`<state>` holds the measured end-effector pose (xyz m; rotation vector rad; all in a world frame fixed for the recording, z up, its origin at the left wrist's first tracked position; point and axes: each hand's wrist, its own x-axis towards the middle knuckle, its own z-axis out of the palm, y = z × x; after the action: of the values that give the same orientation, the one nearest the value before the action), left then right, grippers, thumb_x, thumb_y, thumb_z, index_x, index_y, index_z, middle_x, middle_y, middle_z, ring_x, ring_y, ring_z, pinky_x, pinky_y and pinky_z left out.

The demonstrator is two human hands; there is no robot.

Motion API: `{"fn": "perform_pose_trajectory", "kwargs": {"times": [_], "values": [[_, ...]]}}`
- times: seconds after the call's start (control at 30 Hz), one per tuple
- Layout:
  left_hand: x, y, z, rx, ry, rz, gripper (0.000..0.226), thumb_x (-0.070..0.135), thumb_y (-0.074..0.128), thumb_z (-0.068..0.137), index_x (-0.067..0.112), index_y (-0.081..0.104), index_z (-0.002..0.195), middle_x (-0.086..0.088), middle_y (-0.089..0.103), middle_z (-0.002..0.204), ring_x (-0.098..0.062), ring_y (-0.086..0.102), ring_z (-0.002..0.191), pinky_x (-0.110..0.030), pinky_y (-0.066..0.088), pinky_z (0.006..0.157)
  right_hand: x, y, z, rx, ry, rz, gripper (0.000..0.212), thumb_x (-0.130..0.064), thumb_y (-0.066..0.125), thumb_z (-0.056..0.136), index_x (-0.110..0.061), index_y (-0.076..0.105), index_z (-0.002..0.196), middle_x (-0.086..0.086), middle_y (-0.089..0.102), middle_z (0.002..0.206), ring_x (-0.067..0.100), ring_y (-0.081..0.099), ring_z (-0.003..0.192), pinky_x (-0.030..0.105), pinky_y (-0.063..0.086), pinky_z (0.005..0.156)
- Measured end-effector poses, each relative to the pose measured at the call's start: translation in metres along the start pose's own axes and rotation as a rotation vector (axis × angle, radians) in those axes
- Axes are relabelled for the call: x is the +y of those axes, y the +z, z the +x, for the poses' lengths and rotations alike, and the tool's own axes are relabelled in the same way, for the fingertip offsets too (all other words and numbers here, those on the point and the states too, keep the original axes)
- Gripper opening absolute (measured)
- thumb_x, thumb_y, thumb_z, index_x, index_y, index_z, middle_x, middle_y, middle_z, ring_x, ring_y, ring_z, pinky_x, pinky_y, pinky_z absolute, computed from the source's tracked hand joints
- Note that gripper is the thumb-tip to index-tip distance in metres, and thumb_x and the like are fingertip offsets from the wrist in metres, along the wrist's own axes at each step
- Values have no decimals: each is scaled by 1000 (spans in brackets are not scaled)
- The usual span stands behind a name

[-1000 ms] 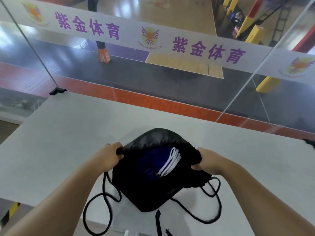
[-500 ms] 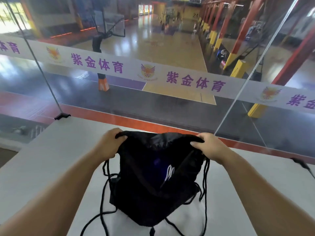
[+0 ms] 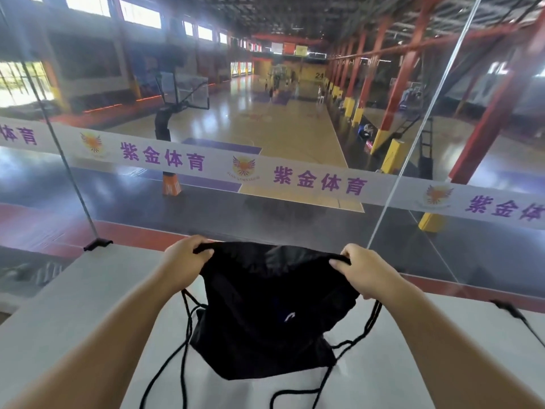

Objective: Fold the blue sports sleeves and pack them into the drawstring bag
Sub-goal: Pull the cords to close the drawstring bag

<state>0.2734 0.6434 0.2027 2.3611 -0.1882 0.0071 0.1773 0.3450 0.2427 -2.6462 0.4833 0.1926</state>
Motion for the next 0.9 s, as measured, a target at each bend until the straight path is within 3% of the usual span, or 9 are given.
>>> {"fn": "perform_pose_trajectory", "kwargs": {"times": [0.1,0.2,0.27,0.4,0.47,0.57,0.67,0.8,0.9], "values": [[7,-1,2,78,0,38,15,21,58,91,15,66,102,0,64,88,-23,60,89,-28,37,74,1,-9,-2,-97,49,-151,46,-52,45,93,-7,51,97,11,69,84,23,69,63,30,45,57],[20,-5,5,91,24,60,14,28,59,89,17,64,97,1,64,85,-22,59,86,-28,36,73,8,-22,-1,-141,73,-258,60,-59,44,90,-3,62,80,7,73,65,19,69,63,27,47,63],[31,-9,5,41,52,60,9,32,61,88,23,62,90,5,62,83,-16,57,84,-27,37,71,13,-31,2,-95,26,-154,62,-59,48,88,-2,65,74,4,71,60,23,68,66,27,51,66],[61,-21,11,-42,97,-109,7,33,67,84,27,65,88,6,63,85,-11,60,75,-22,44,64,1,-53,1,57,-172,344,24,-36,65,86,-13,69,84,-6,67,67,4,60,58,22,44,62],[77,-28,13,-169,114,-217,12,24,68,83,29,66,93,4,68,80,-10,61,62,-27,49,64,-10,-61,-2,9,-274,484,8,-18,65,86,-19,70,92,-4,70,72,4,58,57,22,43,65],[93,-33,15,-392,228,-124,35,8,70,78,27,66,107,8,72,98,-2,68,80,-24,53,79,-18,-65,-1,-2,-354,420,30,-2,64,78,-24,68,98,-4,72,81,12,67,77,25,53,80],[103,-33,17,-351,325,27,33,9,73,77,28,69,105,12,72,98,-2,68,90,-23,53,88,-25,-64,1,46,-377,236,41,-15,70,78,-22,63,118,-8,71,86,9,67,84,27,53,86],[117,-29,13,-286,388,-19,18,15,74,78,31,75,87,15,75,82,4,68,78,-13,50,75,-43,-57,-2,69,-468,190,50,-40,73,75,-38,58,122,-15,64,100,-1,59,91,16,42,81],[129,-22,9,-239,430,-72,14,14,74,77,28,75,82,13,74,77,2,67,73,-10,46,68,-59,-46,2,-12,-540,197,49,-46,72,74,-41,59,121,-19,63,113,-3,57,94,16,39,82]]}}
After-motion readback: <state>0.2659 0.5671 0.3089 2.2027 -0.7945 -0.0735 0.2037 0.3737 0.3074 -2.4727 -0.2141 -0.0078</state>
